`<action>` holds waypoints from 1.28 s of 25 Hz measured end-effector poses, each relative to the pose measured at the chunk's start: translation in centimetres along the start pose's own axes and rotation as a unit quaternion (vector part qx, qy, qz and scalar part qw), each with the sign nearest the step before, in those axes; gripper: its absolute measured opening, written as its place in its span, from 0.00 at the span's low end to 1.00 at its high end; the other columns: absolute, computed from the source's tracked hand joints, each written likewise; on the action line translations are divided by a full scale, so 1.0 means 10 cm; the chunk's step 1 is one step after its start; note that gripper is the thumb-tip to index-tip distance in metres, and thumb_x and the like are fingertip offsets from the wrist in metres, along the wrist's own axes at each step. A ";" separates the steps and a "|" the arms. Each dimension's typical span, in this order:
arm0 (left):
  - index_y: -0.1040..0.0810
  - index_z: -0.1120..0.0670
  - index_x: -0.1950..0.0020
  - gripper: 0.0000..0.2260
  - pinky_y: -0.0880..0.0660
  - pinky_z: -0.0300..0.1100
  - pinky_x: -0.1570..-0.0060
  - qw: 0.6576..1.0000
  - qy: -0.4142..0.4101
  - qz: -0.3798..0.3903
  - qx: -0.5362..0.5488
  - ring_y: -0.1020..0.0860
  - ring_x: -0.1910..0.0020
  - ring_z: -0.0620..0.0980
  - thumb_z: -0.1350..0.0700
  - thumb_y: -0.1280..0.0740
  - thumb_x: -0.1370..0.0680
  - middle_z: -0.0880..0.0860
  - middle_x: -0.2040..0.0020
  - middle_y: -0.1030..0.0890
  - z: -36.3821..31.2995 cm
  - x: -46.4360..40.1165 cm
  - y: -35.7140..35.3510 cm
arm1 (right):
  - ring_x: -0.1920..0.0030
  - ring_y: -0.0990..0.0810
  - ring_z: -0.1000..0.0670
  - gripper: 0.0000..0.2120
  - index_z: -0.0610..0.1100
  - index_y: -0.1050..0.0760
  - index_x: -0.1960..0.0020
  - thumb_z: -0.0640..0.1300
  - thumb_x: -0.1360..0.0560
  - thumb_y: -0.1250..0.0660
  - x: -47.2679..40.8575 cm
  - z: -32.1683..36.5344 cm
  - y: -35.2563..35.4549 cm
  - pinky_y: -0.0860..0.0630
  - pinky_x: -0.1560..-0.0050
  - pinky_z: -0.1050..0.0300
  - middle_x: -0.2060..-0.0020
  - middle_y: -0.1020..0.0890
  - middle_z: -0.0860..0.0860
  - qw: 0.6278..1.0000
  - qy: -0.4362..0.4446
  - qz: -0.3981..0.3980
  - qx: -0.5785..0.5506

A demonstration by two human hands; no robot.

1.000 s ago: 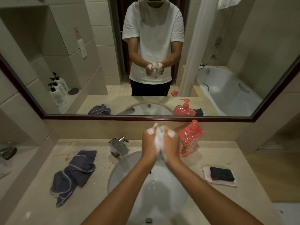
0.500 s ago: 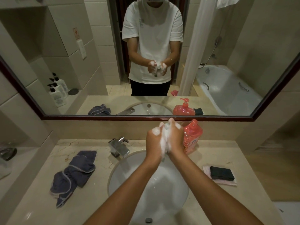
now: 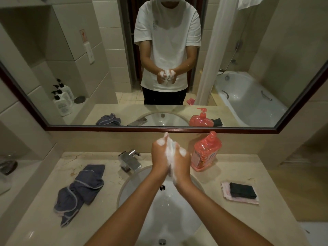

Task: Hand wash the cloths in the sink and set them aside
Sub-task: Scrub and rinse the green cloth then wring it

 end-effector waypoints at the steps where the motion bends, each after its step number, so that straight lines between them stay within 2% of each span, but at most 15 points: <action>1: 0.32 0.54 0.69 0.22 0.35 0.39 0.71 1.000 0.005 -0.005 0.003 0.35 0.75 0.40 0.58 0.40 0.15 0.49 0.75 0.33 0.01 0.05 -0.01 | 0.74 0.24 0.58 0.21 0.46 0.26 0.69 0.41 0.18 0.39 -0.08 0.02 0.02 0.30 0.73 0.66 0.77 0.23 0.55 1.000 -0.005 -0.006 -0.010; 3: 0.28 0.56 0.68 0.20 0.33 0.38 0.72 0.999 0.024 -0.009 0.022 0.32 0.74 0.39 0.56 0.39 0.15 0.49 0.74 0.29 0.05 0.14 -0.09 | 0.73 0.25 0.55 0.20 0.45 0.26 0.69 0.40 0.18 0.40 -0.24 0.15 0.07 0.31 0.73 0.65 0.77 0.24 0.54 0.998 -0.013 -0.020 -0.051; 5: 0.29 0.56 0.68 0.20 0.34 0.38 0.72 1.000 0.018 -0.010 0.017 0.34 0.75 0.39 0.56 0.39 0.15 0.50 0.74 0.30 0.06 0.13 -0.07 | 0.72 0.23 0.55 0.20 0.45 0.25 0.69 0.42 0.18 0.40 -0.21 0.12 0.04 0.29 0.70 0.63 0.76 0.22 0.54 0.998 -0.017 -0.015 -0.053; 9: 0.28 0.60 0.65 0.19 0.36 0.38 0.72 1.000 0.016 -0.004 0.008 0.34 0.71 0.47 0.56 0.41 0.14 0.56 0.71 0.31 0.09 -0.01 0.02 | 0.68 0.20 0.55 0.20 0.46 0.23 0.68 0.43 0.18 0.39 -0.04 -0.08 -0.06 0.25 0.66 0.60 0.74 0.20 0.53 0.999 -0.016 0.019 -0.023; 13: 0.30 0.53 0.71 0.22 0.36 0.34 0.74 1.000 0.010 0.006 0.009 0.34 0.76 0.36 0.57 0.39 0.15 0.45 0.76 0.31 0.06 0.12 -0.14 | 0.70 0.23 0.53 0.19 0.43 0.25 0.66 0.39 0.18 0.41 -0.29 0.11 0.07 0.28 0.69 0.63 0.74 0.23 0.53 0.996 -0.032 -0.013 -0.079; 16: 0.33 0.53 0.71 0.23 0.36 0.34 0.73 0.999 -0.019 0.006 -0.025 0.35 0.78 0.39 0.56 0.41 0.14 0.46 0.77 0.33 0.01 -0.02 -0.04 | 0.69 0.20 0.55 0.19 0.46 0.23 0.65 0.44 0.17 0.40 -0.07 -0.02 0.00 0.25 0.67 0.62 0.74 0.20 0.54 1.000 -0.010 0.014 -0.019; 18: 0.32 0.55 0.70 0.22 0.35 0.35 0.72 0.999 -0.023 0.004 -0.030 0.37 0.77 0.39 0.57 0.42 0.14 0.48 0.76 0.33 0.01 -0.01 -0.03 | 0.67 0.19 0.56 0.19 0.46 0.22 0.66 0.43 0.17 0.40 -0.03 0.01 0.00 0.24 0.64 0.59 0.73 0.19 0.53 1.000 0.007 0.021 -0.009; 21: 0.30 0.55 0.69 0.21 0.34 0.35 0.73 1.000 0.020 0.015 0.007 0.34 0.77 0.37 0.57 0.39 0.15 0.45 0.77 0.32 0.10 0.16 -0.17 | 0.74 0.25 0.58 0.21 0.46 0.26 0.70 0.41 0.18 0.40 -0.25 0.26 0.15 0.30 0.71 0.63 0.77 0.23 0.54 0.999 0.031 -0.022 0.001; 24: 0.29 0.55 0.68 0.20 0.35 0.37 0.73 1.000 0.000 0.018 -0.008 0.35 0.78 0.38 0.58 0.38 0.15 0.46 0.75 0.32 0.07 0.12 -0.16 | 0.74 0.24 0.59 0.21 0.46 0.25 0.68 0.43 0.17 0.41 -0.18 0.24 0.13 0.29 0.71 0.65 0.76 0.22 0.54 0.998 0.057 -0.008 0.021; 27: 0.33 0.53 0.71 0.23 0.35 0.41 0.70 1.000 0.000 0.004 0.011 0.36 0.76 0.40 0.55 0.39 0.15 0.45 0.77 0.34 0.06 0.05 -0.09 | 0.70 0.21 0.60 0.22 0.49 0.23 0.69 0.42 0.17 0.39 -0.06 0.10 0.08 0.26 0.69 0.66 0.74 0.20 0.55 0.998 0.059 0.025 -0.001; 32: 0.25 0.48 0.71 0.20 0.33 0.41 0.65 0.995 0.049 0.050 0.073 0.29 0.69 0.43 0.54 0.35 0.17 0.44 0.73 0.27 0.15 0.14 -0.25 | 0.70 0.20 0.62 0.25 0.53 0.17 0.69 0.41 0.17 0.39 -0.22 0.27 0.14 0.27 0.68 0.70 0.73 0.18 0.56 0.997 0.057 0.011 -0.055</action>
Point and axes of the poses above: each hand's wrist, its own x-axis away from the middle knuckle, its own y-axis out of the back of the hand, z = x × y, the point moved 8 cm from there along -x, towards the middle knuckle
